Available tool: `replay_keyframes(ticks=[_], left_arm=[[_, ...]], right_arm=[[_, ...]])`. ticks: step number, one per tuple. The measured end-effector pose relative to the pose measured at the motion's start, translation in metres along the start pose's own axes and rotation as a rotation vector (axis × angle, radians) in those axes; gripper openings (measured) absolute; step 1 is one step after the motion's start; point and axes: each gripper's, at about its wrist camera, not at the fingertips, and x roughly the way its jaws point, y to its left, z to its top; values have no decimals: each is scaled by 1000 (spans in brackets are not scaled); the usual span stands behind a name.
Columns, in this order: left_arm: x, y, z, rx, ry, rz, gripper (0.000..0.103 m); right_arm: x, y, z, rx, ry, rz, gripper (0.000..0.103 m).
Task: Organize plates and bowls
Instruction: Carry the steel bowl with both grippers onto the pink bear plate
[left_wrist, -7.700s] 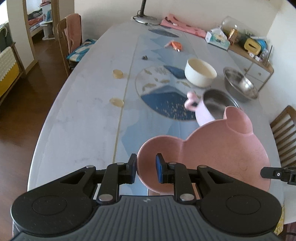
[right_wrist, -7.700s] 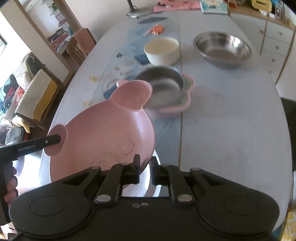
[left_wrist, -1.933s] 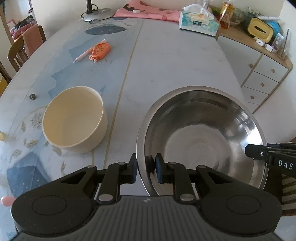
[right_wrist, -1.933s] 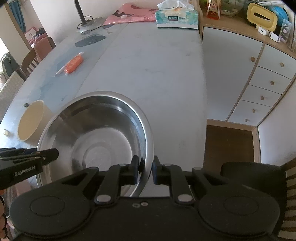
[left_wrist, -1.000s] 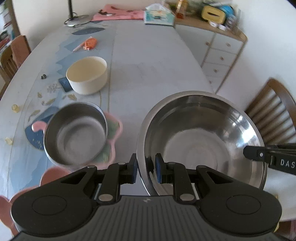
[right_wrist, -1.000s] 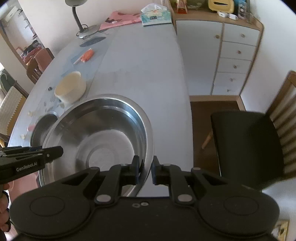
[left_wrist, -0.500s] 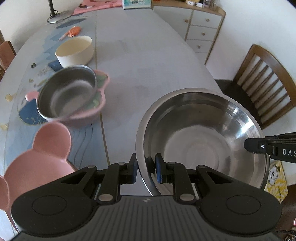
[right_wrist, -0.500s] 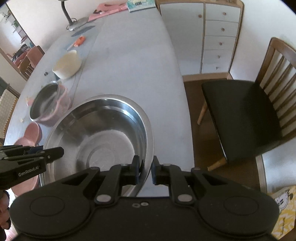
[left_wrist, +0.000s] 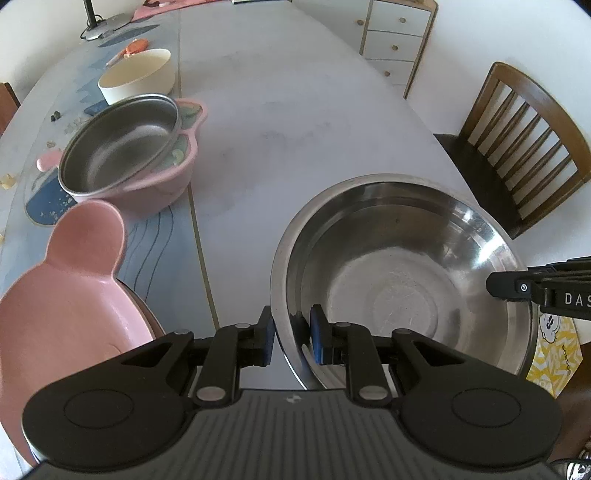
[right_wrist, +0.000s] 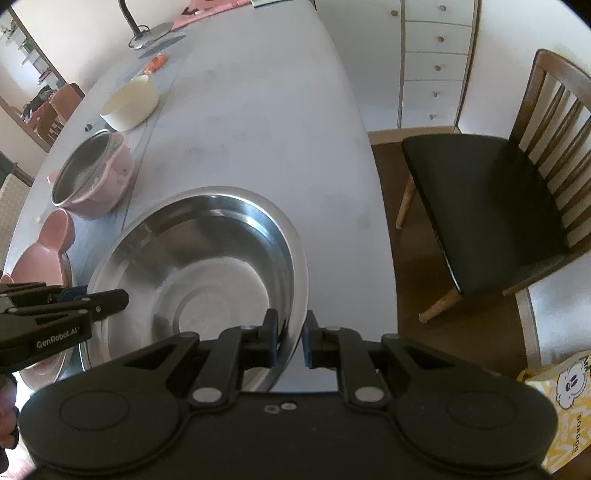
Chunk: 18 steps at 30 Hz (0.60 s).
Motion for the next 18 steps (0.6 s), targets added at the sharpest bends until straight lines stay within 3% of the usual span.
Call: replay_keyframes(ticks=[13,18], left_arm=[[6,2,-6,18,15,-23,19],[6,3,-6,5,20,-28,19]], right_arm=[[8,-3,-6,19,17,-6,14],[8,-2,-7,10,26,1,19]])
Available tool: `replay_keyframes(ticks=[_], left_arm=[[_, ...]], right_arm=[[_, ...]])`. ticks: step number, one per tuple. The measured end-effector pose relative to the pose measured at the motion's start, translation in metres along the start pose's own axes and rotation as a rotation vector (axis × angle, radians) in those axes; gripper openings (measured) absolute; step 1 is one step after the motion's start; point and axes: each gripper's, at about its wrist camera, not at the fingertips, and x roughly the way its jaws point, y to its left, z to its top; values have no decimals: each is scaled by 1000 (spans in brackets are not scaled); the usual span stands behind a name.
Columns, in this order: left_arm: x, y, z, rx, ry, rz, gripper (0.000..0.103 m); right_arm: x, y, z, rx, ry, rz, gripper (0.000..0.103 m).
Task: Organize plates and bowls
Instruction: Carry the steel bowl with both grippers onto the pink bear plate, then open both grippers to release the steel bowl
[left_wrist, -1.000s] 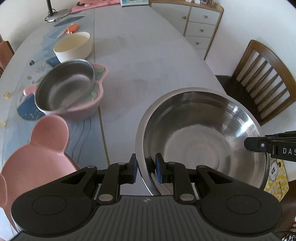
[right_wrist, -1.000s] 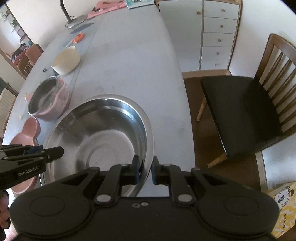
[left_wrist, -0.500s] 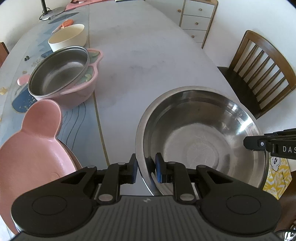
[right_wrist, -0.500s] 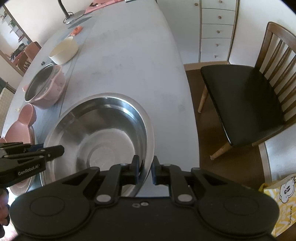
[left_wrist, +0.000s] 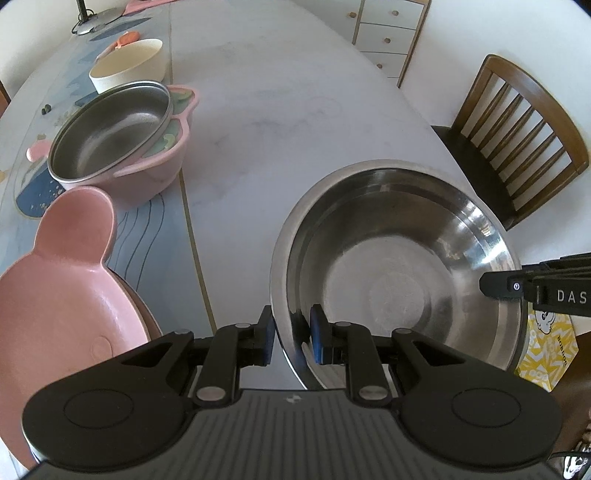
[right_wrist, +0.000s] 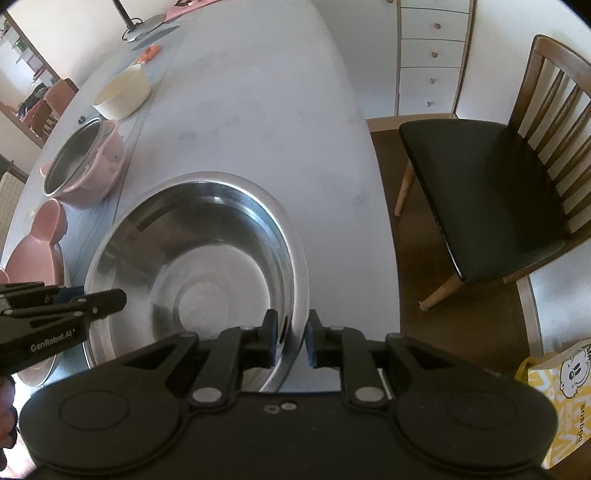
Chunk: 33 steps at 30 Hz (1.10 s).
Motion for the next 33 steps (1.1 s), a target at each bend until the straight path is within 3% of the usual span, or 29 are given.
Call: replay_keyframes(ticks=[6,11,16,18,20,21,27,33], left_arm=[[-2,9,0,-38,17,-30,20],[-10,16,-2,-52,10,-39,28],[-34,24,-1,-66,-44,-38,30],[-44,29,1,-90,-64,-43,37],[-57,38,4,-127,-103,-54,64],[-63,42,6,-140,-124,-49,69],[-91,66,22,-187,-216,-3,70],[-102,91,36,-250,-277,82,78]], right_arm=[[-9,1,2,-16,-8,-5,24],[-23,3,8,-43,-27,-2,26],[-42,14,19,-95,-58,33,33],[-49,22,27,-118,-71,49,34],[-56,30,35,-147,-85,69,36],[-58,35,39,-162,-91,78,37],[-66,68,69,-253,-124,118,44],[-64,95,101,-324,-143,163,66]])
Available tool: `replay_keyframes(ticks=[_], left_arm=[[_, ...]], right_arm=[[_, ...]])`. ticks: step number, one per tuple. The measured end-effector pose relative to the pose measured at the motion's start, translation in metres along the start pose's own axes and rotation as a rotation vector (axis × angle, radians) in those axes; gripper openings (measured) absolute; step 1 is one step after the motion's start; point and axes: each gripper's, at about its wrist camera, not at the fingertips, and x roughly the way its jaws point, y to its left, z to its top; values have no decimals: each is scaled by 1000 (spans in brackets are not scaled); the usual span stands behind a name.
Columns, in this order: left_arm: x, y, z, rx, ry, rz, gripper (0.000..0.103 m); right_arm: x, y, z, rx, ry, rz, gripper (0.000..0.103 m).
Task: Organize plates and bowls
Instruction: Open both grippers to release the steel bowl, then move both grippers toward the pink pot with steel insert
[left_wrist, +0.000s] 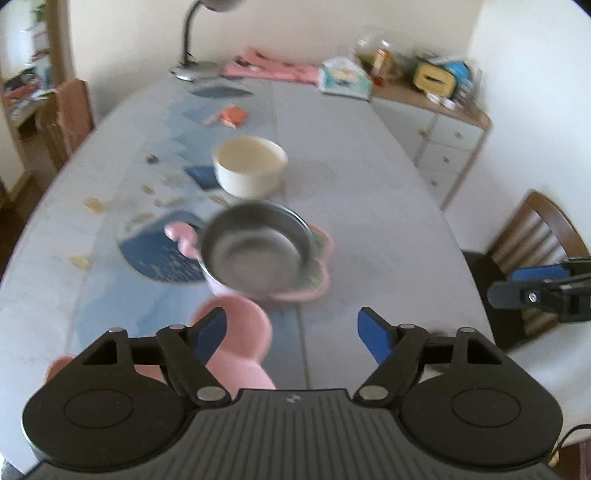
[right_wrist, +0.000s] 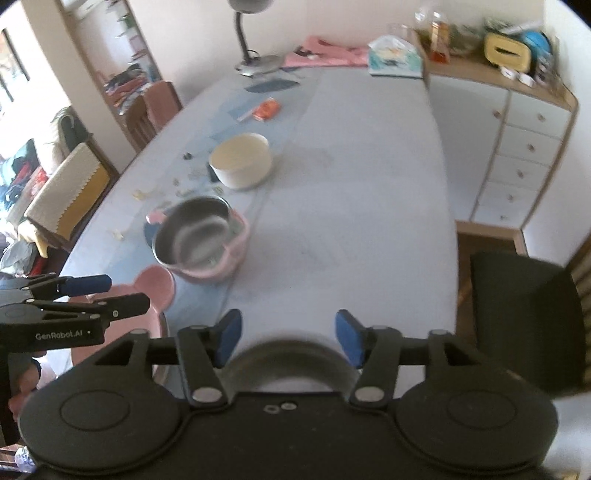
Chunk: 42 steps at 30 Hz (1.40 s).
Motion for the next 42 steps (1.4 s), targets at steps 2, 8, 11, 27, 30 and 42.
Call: replay_keyframes(ticks=[2,8,11,27,30,42], left_arm=[[4,8,7,-14,1,21,79],[21,28,26,-73,37,67,79],[34,42,38,-129,90,50,79],[115,77,70,-194,240,121,79],[124,80,69,-207,251,133,79],[141,82,66,-212,271,165,78]], right_arm=[[7,3,11,-23,3,4,70],[33,10,41,-55,24,11,83],[49,15,60,-70,41,24,89],[157,34,112,-66,181,24,86],[172,37,114,-76,209,25,83],[207,40,116,-75,280,36,57]])
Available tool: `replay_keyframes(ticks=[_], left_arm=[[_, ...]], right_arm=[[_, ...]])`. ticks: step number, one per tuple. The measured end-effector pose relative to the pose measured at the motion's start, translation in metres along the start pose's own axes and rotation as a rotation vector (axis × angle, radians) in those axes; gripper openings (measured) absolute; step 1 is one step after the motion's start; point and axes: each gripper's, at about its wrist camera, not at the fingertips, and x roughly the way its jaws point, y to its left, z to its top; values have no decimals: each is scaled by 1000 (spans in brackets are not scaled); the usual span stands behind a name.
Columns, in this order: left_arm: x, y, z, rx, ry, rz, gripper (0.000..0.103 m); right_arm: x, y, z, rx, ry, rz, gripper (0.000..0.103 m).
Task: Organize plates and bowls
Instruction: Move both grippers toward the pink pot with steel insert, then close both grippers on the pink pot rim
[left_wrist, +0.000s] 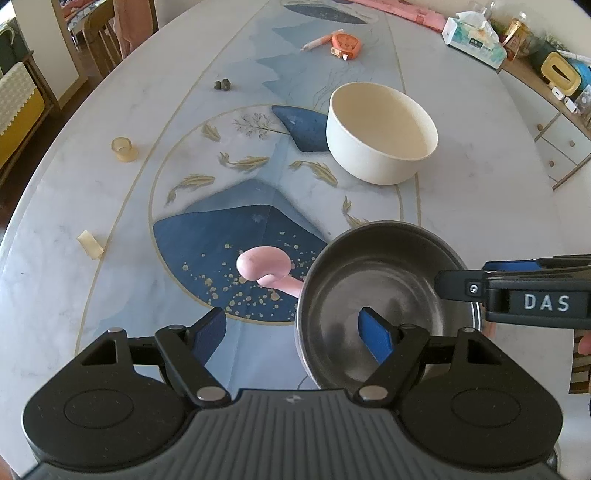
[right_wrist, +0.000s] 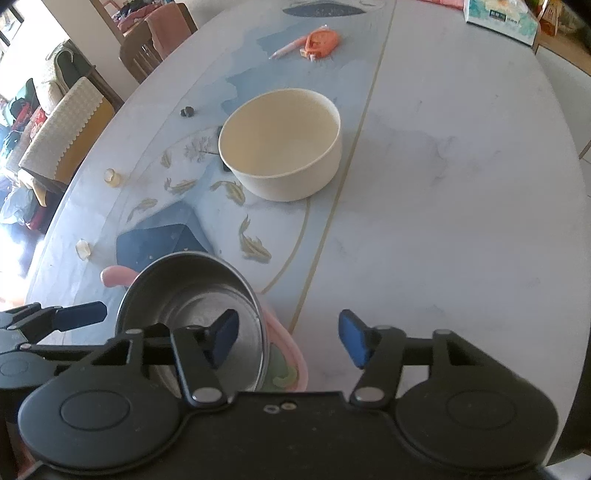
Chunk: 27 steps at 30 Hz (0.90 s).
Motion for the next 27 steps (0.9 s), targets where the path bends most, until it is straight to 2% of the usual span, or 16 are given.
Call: replay_keyframes(ticks=[4,6,8,10,15,16,18,20,27], left_arm=[[3,-1,0,-2,9,-10,59],[4,-2,0,-3,10,-11,56],[5,-2,0,1,9,-11,41],[7,-2,0,-3,19,-18,34],[8,-2,-4,-4,31,-21,32],[8,-2,-5,-7,34,-21,31],[9,0,-7,-11,42,-24,29],[10,1,-8,-19,57,-32,22],[12,0,-12,-37,58,-54,14]], right_arm=[[3,3,0,-12,7,5,44],[5,5,1,-16,9,11,42],[5,7,1,-27,4,9,35],[6,9,2,-38,2,5,31],[6,12,3,-51,-8,-4,23],[6,12,2,-53,-9,-6,18],[6,13,1,-60,-15,-11,17],[6,15,0,-66,-24,-23,17],[3,13,-4,-38,-34,-33,16]])
